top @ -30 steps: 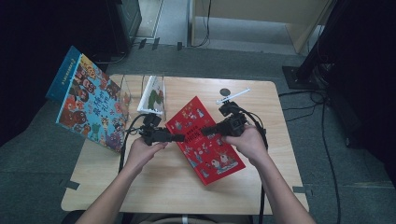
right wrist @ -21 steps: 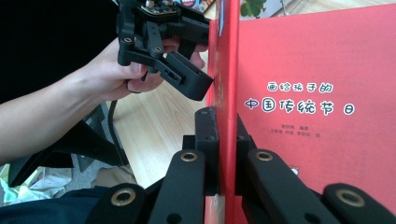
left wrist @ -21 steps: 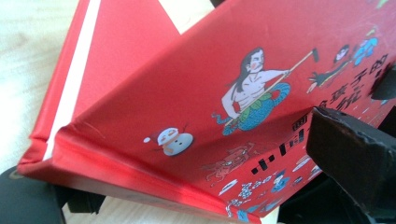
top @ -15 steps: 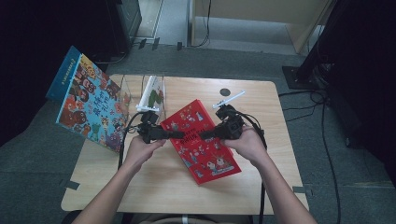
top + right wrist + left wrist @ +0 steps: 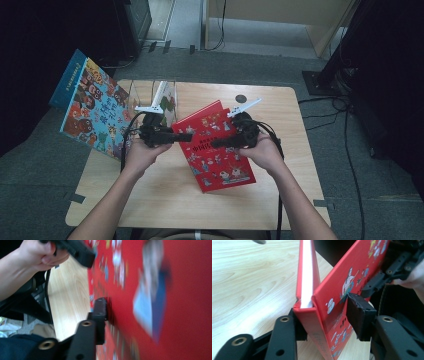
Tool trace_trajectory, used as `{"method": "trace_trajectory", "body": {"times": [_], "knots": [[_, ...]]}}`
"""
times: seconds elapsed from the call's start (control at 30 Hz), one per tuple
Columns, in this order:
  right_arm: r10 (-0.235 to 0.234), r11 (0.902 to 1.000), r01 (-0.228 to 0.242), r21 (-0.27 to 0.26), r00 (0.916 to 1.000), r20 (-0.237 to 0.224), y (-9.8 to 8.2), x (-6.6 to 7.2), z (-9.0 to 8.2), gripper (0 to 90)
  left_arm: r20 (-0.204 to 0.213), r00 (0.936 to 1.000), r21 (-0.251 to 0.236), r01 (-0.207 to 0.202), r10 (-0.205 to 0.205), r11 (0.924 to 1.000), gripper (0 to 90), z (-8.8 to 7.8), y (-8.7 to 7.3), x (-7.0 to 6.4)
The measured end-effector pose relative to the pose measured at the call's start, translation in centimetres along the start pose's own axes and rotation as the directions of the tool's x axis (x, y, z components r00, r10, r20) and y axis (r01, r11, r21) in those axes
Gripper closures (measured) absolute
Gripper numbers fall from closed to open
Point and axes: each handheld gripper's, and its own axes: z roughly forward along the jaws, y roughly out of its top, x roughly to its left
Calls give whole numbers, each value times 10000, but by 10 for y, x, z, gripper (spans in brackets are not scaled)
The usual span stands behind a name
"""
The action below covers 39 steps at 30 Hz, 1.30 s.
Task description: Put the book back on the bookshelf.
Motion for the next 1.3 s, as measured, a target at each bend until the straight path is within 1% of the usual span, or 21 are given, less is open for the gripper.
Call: {"method": "trace_trajectory", "body": {"times": [0.03, 0.07, 0.1, 0.13, 0.17, 0.2, 0.23, 0.3, 0.47, 0.53, 0.57, 0.6, 0.73, 0.8, 0.9, 0.93, 0.97, 1.0, 1.03, 1.13, 1.3], "knots": [[79, 9999, -79, -72, 10000, -13, 0, -2, -1, 645, 100, 9999, 47, -57, 56, 10000, 595, -2, 0, 1], [165, 9993, -159, -330, 9997, 186, -2, -7, -5, 594, 100, 9999, 47, -57, 56, 10000, 642, -2, 0, 1], [165, 9993, -159, -330, 9997, 186, -2, -7, -5, 594, 133, 9999, 51, -104, 103, 9999, 642, -3, 0, 2], [354, 9984, -340, -448, 9989, 312, -4, -11, -9, 583, 200, 9998, 75, -55, 54, 10000, 669, -5, 0, 3], [560, 9967, -518, -619, 9962, 672, -6, -15, -13, 582, 363, 9993, 20, -46, 45, 10000, 709, -6, -1, 4], [673, 9960, -626, -634, 9950, 737, -8, -20, -15, 580, 487, 9987, 76, -126, 122, 9999, 727, -5, 0, 3], [653, 9960, -612, -653, 9959, 624, -10, -22, -15, 556, 469, 9986, 122, -269, 263, 9996, 740, -4, 1, 0], [430, 9981, -390, -471, 9951, 886, -14, -24, -10, 504, 481, 9985, 273, -278, 265, 9992, 764, -2, 3, -2], [404, 9973, -355, -650, 9963, 755, -17, -25, -11, 516, 591, 9979, 418, -290, 265, 9987, 765, -3, 6, -3], [394, 9976, -346, -595, 9959, 814, -19, -25, -14, 502, 583, 9979, 442, -321, 295, 9985, 766, -4, 6, -3], [400, 9979, -345, -557, 9940, 1018, -20, -26, -16, 505, 618, 9978, 439, -284, 257, 9986, 775, -4, 5, -2], [626, 9967, -551, -589, 9892, 1329, -25, -31, -20, 540, 643, 9978, 439, -217, 188, 9988, 793, -4, 5, -2], [744, 9935, -627, -954, 9895, 1239, -32, -35, -20, 532, 634, 9979, 473, -195, 164, 9987, 799, -4, 6, -2], [616, 9930, -479, -1083, 9900, 1270, -34, -37, -18, 525, 560, 9984, 479, -60, 33, 9988, 800, -5, 6, 0], [689, 9934, -537, -1015, 9858, 1530, -34, -38, -18, 490, 483, 9988, 443, 7, -28, 9990, 804, -7, 5, 1], [831, 9929, -661, -985, 9801, 1800, -35, -39, -18, 460, 450, 9990, 410, -13, -5, 9992, 805, -8, 5, 1], [1003, 9926, -849, -873, 9764, 1914, -35, -41, -17, 472, 431, 9991, 413, -16, -2, 9991, 805, -8, 6, 0], [1135, 9919, -1015, -770, 9785, 1724, -36, -43, -16, 498, 421, 9991, 397, 1, -17, 9992, 805, -8, 6, 0], [1067, 9930, -975, -667, 9827, 1514, -37, -42, -12, 531, 409, 9992, 390, 34, -50, 9992, 805, -8, 6, 0], [890, 9949, -784, -632, 9786, 1857, -36, -40, -7, 558, 420, 9991, 316, 40, -53, 9995, 804, -8, 5, 0], [1032, 9939, -924, -596, 9710, 2155, -34, -38, -4, 564, 315, 9986, 178, 425, -430, 9989, 796, -5, 5, 2]]}}
